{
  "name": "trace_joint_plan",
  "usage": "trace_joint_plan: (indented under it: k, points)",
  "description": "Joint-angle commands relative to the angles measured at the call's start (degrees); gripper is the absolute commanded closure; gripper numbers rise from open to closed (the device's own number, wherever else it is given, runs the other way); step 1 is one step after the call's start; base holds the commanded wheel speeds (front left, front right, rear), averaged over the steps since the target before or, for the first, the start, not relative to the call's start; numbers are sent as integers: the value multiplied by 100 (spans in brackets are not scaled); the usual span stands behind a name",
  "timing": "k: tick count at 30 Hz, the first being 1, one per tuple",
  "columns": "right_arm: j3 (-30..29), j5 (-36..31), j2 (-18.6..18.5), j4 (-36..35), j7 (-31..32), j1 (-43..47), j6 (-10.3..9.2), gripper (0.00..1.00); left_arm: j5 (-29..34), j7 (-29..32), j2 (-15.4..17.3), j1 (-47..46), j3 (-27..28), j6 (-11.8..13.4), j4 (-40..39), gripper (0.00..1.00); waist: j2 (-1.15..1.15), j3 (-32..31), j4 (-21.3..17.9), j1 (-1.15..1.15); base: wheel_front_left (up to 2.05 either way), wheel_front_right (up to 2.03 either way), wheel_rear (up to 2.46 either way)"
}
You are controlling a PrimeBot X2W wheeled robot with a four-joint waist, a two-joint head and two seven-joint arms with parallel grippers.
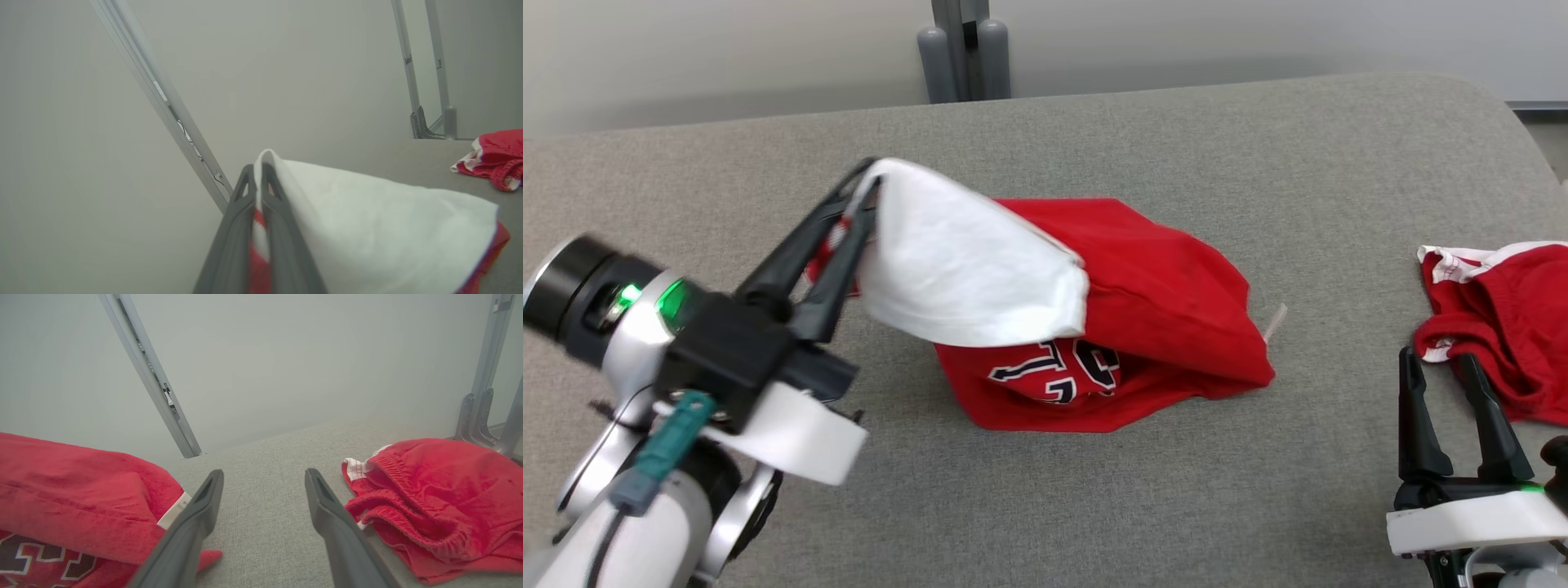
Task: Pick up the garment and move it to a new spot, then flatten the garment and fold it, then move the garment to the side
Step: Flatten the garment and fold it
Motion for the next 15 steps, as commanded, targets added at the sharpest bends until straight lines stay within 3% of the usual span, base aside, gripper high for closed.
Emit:
trace_joint_plan:
  k: [1,7,15]
  points:
    - [-8,9,-29,-6,10,11,12,0,-196,-126,-6,276,154,136,106,100,0,32,23,0,0,0,0]
    - [-29,-93,-30,-60,132,-104,12,0,-930,-710,-108,1275,586,307,808,100,0,179,94,0,0,0,0]
    - [-145,-193,-33,-195,352,-154,12,0,-1587,-1481,-223,1891,690,-92,1954,100,0,348,247,0,0,0,0]
